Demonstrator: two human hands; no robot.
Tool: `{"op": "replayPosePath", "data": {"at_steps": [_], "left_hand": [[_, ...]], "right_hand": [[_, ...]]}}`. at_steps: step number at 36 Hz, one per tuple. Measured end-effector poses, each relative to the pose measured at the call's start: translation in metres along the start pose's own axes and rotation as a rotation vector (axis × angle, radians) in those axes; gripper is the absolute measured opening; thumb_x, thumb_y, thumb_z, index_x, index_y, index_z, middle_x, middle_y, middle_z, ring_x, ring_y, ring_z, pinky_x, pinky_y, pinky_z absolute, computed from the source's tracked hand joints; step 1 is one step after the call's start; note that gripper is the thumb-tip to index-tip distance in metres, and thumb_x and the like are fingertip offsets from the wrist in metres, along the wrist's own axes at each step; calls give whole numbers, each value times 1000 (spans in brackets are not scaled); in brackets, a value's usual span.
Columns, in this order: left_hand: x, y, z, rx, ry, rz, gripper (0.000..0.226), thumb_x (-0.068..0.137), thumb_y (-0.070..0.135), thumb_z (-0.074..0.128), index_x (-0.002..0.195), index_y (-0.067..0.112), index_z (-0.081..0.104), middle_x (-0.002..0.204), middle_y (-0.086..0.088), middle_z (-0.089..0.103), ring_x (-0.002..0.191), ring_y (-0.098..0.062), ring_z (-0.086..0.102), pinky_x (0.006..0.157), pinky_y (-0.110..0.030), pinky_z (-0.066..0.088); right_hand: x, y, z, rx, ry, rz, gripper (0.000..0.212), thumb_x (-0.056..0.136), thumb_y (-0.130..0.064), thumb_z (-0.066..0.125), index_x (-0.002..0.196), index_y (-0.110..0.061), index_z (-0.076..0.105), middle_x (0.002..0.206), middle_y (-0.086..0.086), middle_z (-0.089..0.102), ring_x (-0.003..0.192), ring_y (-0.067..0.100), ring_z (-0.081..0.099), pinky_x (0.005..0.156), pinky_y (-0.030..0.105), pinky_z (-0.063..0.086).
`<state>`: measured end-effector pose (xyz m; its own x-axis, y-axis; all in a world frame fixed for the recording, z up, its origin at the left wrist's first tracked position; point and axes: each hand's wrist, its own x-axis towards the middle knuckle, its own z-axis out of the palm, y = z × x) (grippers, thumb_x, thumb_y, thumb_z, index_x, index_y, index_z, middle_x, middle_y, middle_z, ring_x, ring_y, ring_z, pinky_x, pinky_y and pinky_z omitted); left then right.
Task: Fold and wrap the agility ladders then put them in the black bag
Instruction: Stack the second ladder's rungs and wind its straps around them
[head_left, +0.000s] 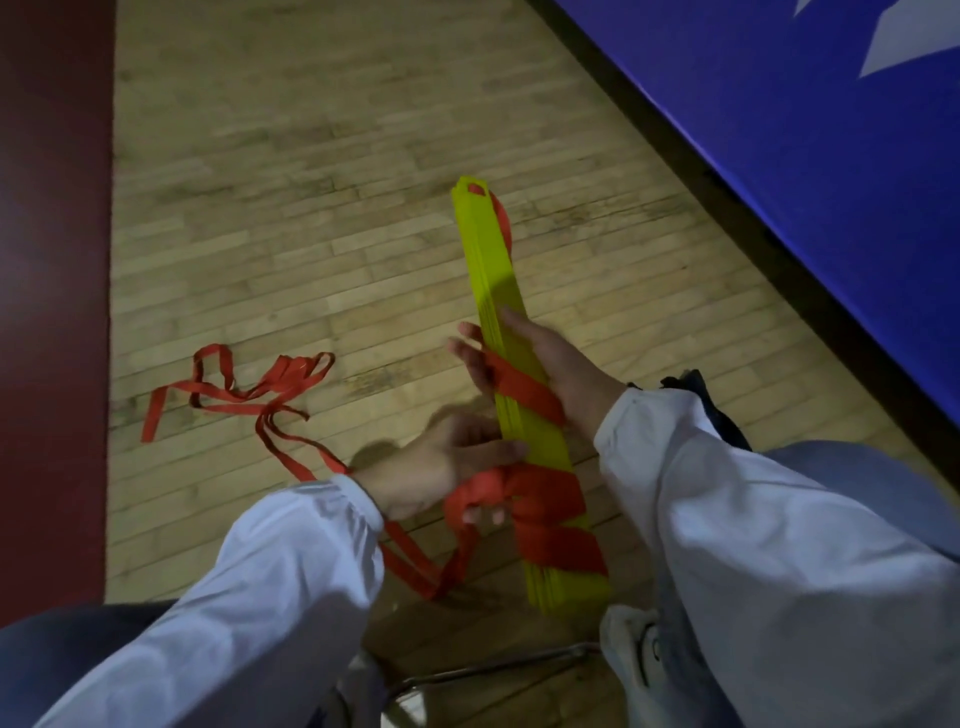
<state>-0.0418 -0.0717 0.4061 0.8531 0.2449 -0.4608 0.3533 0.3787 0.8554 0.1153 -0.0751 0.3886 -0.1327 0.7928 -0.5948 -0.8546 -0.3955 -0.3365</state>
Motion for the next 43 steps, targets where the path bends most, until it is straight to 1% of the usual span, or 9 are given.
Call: {"op": "replayPosePath", "data": {"at_steps": [6, 11, 17, 21, 25, 30, 35, 40, 43], "left_hand": [[5, -11, -16, 124, 40, -136, 37, 97, 17, 54, 127, -4, 54, 77, 10, 65, 55, 7, 62, 46, -5, 42], [1, 1, -24, 122, -40, -169, 41, 98, 23, 50, 111, -16, 57, 85, -25, 68, 44, -15, 56, 38, -20, 42], [12, -9, -46, 239, 79, -282, 45, 96, 36, 54, 120, -3, 59, 120, -27, 62, 46, 1, 60, 42, -13, 44], [3, 13, -32, 297, -28, -205, 35, 98, 29, 49, 91, 0, 67, 79, -11, 72, 38, -10, 47, 43, -23, 35], [1, 16, -24, 396, 20, -147, 42, 97, 31, 53, 87, -5, 71, 50, 3, 63, 39, -10, 47, 47, -21, 39], [8, 9, -22, 403, 103, -151, 35, 92, 29, 62, 73, 1, 67, 53, -11, 61, 43, -17, 50, 47, -20, 41], [16, 2, -19, 474, 166, -200, 38, 87, 35, 67, 92, -2, 70, 50, -7, 59, 41, -13, 52, 49, -21, 43], [20, -4, -15, 641, 271, -144, 34, 79, 44, 72, 97, 16, 66, 52, -10, 63, 38, -15, 53, 44, -19, 42], [21, -10, -13, 687, 335, -89, 40, 74, 48, 74, 96, 15, 67, 57, -12, 67, 38, -11, 54, 49, -19, 43]], "right_hand": [[1, -1, 6, -138, -73, 44, 31, 99, -38, 38, 102, -12, 55, 55, -2, 48, 40, 4, 44, 43, 16, 44], [-4, -5, 12, -288, -85, 35, 29, 101, -37, 35, 106, -14, 52, 53, -3, 45, 40, 5, 41, 43, 15, 40], [1, 1, 8, -506, 18, -130, 19, 101, -33, 44, 105, -16, 53, 56, -2, 46, 42, 10, 44, 46, 21, 41], [6, 0, 5, -570, 160, -271, 18, 98, -30, 53, 102, -13, 57, 55, 0, 50, 43, 13, 48, 45, 24, 43], [7, -1, 4, -631, 297, -393, 26, 98, -27, 56, 112, -6, 56, 60, 4, 52, 45, 15, 49, 45, 25, 44], [12, 7, 0, -739, 411, -549, 22, 98, -27, 55, 96, -5, 54, 61, 7, 52, 40, 13, 49, 40, 22, 42], [18, 21, -3, -838, 488, -650, 26, 98, -32, 54, 78, -14, 50, 56, 3, 49, 36, 9, 45, 38, 20, 38], [20, 30, -4, -844, 527, -693, 26, 97, -36, 52, 81, -15, 50, 58, -1, 49, 38, 8, 45, 41, 23, 39], [20, 30, -2, -808, 510, -687, 26, 98, -36, 51, 85, -13, 50, 59, 0, 48, 38, 7, 45, 39, 22, 39]]}}
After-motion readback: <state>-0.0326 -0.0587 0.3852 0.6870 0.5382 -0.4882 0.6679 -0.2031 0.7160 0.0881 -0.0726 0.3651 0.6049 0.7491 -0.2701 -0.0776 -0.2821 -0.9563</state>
